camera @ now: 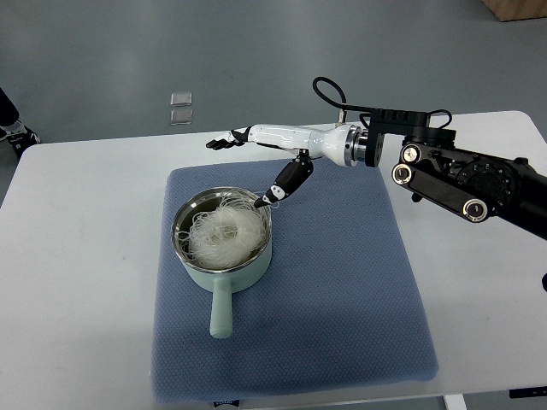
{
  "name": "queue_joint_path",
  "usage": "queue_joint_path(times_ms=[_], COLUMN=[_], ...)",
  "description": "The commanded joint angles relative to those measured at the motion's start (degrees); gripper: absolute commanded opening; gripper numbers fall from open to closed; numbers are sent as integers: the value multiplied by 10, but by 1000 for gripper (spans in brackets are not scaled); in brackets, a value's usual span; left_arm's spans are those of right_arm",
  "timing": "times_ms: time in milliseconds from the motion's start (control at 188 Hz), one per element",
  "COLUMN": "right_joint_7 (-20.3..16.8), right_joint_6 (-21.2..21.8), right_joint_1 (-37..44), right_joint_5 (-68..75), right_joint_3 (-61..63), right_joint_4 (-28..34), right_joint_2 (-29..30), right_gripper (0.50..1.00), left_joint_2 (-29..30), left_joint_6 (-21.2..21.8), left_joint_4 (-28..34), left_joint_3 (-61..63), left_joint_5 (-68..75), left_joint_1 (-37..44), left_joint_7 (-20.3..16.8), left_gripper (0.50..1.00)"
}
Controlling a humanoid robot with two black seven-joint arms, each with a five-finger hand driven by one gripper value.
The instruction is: Put vermicelli into pot with right hand
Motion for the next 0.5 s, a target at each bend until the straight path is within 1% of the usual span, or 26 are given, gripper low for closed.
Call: queue_joint_path(times_ms=[0, 144, 261, 384, 496], right_joint_7=[0, -7, -32, -70, -124], right_joint_6=[4, 14, 33, 61, 97], right_joint_1=[-2, -27, -50, -70, -81], right_joint_5=[12, 110, 244, 408, 564], right_joint_3=[14, 34, 46, 46, 46], right_joint_4=[-2, -36, -72, -116, -163], right_joint_2=[-5, -6, -5, -4, -3], right_gripper=[903, 903, 903, 903, 903], left_joint_2=[0, 0, 0, 0, 0], left_joint_6=[0, 0, 0, 0, 0], left_joint_4=[0, 0, 0, 0, 0], left_joint_3=[0, 0, 0, 0, 0], left_joint_5=[0, 0, 0, 0, 0], left_joint_1=[0, 1, 1, 1, 0], left_joint_7=[0, 0, 0, 0, 0], left_gripper=[1000, 1000, 1000, 1000, 1000])
